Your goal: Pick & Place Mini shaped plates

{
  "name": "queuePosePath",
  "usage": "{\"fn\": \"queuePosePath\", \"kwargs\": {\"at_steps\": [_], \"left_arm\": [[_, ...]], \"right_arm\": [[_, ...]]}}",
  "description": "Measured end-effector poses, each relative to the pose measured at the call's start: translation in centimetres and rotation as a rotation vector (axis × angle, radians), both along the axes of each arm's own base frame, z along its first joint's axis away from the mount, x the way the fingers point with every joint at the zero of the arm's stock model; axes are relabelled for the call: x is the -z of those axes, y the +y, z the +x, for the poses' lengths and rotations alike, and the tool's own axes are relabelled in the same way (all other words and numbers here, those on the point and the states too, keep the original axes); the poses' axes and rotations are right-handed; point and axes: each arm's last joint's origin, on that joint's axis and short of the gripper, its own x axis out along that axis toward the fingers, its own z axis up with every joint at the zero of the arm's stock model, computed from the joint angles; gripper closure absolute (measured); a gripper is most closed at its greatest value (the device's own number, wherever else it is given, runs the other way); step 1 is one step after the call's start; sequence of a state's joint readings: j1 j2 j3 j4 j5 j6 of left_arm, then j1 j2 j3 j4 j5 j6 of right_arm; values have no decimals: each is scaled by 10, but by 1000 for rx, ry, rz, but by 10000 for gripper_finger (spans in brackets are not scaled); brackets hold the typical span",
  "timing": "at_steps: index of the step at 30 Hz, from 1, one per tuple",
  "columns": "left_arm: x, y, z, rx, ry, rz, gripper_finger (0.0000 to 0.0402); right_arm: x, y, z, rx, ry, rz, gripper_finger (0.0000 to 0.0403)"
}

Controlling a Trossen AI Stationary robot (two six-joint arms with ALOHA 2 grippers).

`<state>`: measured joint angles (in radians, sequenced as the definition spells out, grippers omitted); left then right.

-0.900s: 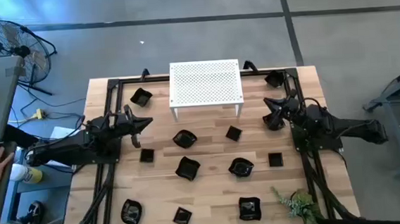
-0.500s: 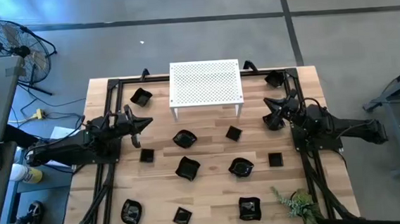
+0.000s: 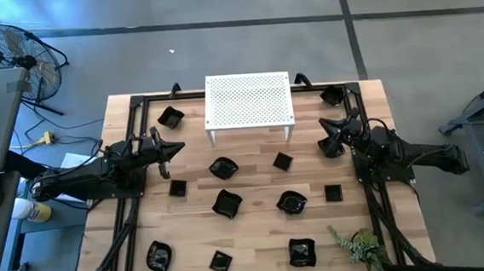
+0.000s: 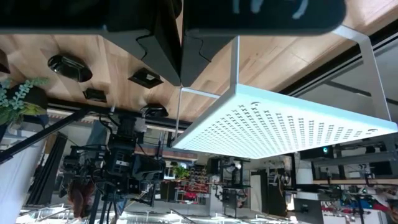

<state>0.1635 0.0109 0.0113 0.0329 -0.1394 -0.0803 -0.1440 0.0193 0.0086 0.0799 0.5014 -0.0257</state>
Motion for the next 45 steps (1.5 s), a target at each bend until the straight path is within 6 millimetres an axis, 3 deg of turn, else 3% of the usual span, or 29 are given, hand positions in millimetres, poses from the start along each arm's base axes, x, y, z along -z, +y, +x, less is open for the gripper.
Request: {"fn": "queuePosePath", "kwargs": {"at_steps": [32,45], "left_arm": [[0,0,0,0,-1,0,401],[-14,0,-2,1,-69,8,401]], "right_arm": [[0,0,0,1,0,0,382],[-3,0,0,-15,-33,-4,382]]}}
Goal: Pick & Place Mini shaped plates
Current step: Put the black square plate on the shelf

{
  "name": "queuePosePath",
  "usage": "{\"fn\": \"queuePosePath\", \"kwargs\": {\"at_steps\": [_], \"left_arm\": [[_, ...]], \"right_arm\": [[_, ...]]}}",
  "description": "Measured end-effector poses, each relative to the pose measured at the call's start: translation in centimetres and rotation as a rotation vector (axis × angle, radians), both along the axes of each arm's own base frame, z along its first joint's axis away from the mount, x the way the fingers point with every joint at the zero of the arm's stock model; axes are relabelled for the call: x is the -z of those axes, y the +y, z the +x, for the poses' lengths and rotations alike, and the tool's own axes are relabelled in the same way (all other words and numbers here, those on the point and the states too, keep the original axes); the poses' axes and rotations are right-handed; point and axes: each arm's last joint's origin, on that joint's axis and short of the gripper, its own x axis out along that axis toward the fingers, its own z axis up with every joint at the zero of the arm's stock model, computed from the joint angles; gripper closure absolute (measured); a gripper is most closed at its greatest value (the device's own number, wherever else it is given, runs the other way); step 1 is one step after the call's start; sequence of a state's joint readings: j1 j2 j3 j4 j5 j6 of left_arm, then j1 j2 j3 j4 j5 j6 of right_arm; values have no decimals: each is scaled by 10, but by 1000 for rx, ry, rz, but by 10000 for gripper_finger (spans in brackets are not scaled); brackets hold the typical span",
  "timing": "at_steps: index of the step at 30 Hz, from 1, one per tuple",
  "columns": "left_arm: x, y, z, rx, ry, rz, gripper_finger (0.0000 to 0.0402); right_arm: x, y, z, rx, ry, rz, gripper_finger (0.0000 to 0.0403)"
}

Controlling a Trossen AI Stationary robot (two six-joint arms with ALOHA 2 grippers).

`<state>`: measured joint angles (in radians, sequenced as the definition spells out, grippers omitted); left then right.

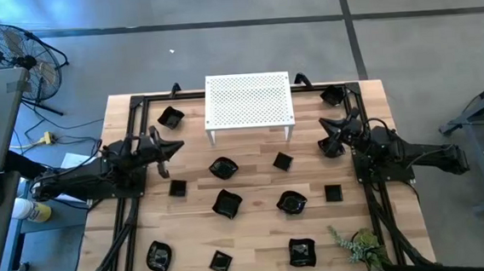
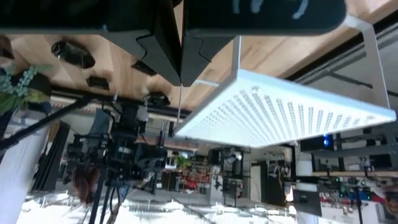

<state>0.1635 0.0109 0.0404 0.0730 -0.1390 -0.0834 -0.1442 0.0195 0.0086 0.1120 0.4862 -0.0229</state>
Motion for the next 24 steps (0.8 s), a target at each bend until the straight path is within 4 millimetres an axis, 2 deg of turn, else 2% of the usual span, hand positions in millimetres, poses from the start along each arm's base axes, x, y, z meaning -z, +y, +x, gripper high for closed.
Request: {"fn": "queuePosePath", "kwargs": {"at_steps": [6,10,13,16,19,22,24], "left_arm": [[4,0,0,3,30,-42,401],[10,0,1,-8,110,-64,401],[9,3,3,-72,91,-95,401],[0,5,4,-142,-38,-176,401],[-7,6,3,-150,-121,-202,401],[-6,5,3,-146,-108,-194,401],[-6,5,4,-147,-103,-180,401]], "right_arm": [[-25,5,-3,-170,-260,-63,384],[-46,4,-6,-126,-310,56,399],[-61,2,-3,-24,-272,198,401],[-89,3,3,-15,-203,305,401],[-109,7,18,-38,-13,423,402],[-117,12,40,-57,160,579,402],[-113,18,58,-70,255,670,402]]}}
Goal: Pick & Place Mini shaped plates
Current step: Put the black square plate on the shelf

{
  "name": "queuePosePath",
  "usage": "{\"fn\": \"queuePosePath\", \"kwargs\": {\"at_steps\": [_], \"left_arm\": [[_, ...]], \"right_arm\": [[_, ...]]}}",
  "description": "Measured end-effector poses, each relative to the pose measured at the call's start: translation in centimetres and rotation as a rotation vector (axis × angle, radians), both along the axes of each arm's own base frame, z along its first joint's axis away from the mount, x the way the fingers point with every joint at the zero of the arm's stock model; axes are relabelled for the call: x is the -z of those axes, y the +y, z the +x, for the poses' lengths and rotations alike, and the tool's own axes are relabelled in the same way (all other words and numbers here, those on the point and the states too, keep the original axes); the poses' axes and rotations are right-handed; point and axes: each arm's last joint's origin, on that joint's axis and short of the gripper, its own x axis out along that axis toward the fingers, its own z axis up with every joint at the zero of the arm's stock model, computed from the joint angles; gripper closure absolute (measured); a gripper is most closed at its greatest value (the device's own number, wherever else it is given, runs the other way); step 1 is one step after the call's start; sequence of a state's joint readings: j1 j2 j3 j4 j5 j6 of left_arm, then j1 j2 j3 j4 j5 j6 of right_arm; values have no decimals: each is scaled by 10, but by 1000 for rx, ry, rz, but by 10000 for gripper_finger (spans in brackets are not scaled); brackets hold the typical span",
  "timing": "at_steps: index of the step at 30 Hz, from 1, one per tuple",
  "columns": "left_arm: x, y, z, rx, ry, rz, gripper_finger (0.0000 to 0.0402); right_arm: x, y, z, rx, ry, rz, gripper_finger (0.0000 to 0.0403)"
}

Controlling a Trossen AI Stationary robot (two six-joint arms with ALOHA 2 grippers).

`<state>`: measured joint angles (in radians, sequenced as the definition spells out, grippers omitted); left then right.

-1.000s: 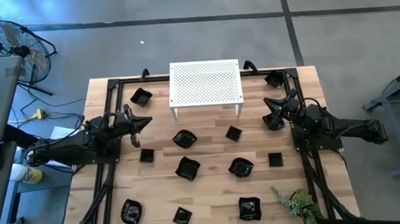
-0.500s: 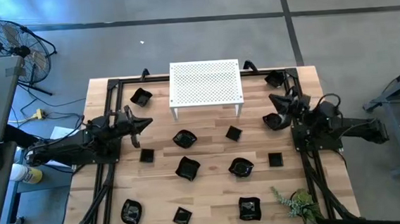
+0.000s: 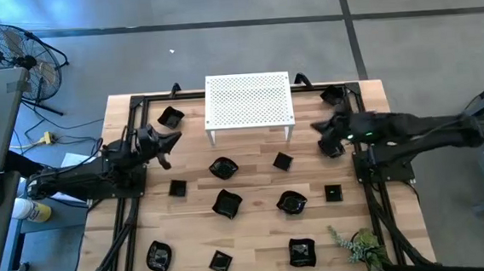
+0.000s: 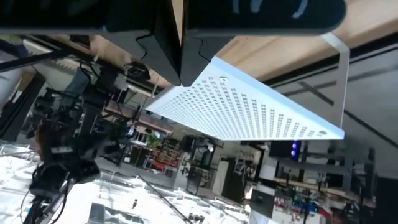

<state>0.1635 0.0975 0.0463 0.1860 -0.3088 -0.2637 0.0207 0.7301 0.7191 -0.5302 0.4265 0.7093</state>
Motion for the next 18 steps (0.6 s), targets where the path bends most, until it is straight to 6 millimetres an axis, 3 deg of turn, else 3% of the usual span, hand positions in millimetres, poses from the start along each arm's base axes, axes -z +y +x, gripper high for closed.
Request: {"fn": "queuePosePath", "kwargs": {"at_steps": [8,18], "left_arm": [[7,0,3,15,93,11,401],[13,1,7,1,153,-3,401]], "right_arm": [[41,22,45,-27,218,299,392],[89,21,76,323,308,582,314]]}}
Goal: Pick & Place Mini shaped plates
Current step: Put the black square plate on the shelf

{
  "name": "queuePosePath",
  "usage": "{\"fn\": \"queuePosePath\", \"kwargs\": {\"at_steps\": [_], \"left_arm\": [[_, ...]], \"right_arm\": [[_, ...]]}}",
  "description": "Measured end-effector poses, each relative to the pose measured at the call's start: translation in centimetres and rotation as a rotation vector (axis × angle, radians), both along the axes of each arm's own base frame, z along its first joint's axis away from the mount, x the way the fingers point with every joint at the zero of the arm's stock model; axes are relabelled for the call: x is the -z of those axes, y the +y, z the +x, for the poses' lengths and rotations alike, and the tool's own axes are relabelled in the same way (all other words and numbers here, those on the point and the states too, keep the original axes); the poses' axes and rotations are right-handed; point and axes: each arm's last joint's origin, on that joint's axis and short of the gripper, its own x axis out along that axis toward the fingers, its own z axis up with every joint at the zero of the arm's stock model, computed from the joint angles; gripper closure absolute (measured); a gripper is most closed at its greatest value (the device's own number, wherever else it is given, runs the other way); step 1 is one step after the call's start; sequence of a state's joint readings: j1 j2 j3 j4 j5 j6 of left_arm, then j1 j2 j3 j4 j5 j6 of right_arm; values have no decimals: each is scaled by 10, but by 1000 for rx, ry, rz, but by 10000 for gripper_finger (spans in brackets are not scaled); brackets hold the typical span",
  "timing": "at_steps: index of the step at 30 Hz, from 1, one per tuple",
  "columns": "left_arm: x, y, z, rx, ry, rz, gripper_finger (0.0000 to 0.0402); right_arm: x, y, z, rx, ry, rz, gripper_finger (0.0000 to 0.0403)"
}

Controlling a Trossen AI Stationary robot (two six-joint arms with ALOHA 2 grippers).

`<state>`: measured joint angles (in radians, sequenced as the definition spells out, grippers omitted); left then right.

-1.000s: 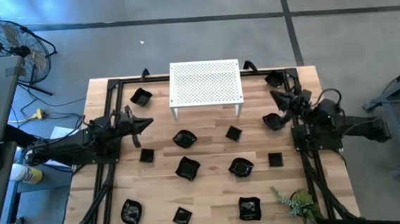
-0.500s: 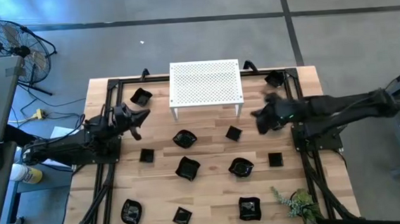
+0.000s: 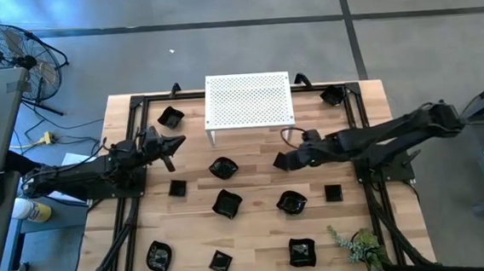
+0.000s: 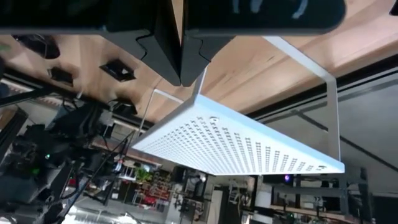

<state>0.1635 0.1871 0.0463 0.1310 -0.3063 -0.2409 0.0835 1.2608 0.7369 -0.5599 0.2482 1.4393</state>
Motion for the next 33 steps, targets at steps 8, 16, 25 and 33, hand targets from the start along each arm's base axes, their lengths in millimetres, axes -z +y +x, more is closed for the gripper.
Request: {"fn": "queuePosePath", "kwargs": {"at_steps": [8,16,25,33], "left_arm": [[0,0,0,-4,0,0,401],[0,0,0,-3,0,-1,401],[0,0,0,-3,-11,-24,401],[0,0,0,-3,-11,-24,401]], "right_arm": [[34,2,16,166,92,90,291],[57,-2,30,224,113,130,303],[64,-7,39,240,60,100,329],[56,-10,36,254,51,130,343]]}}
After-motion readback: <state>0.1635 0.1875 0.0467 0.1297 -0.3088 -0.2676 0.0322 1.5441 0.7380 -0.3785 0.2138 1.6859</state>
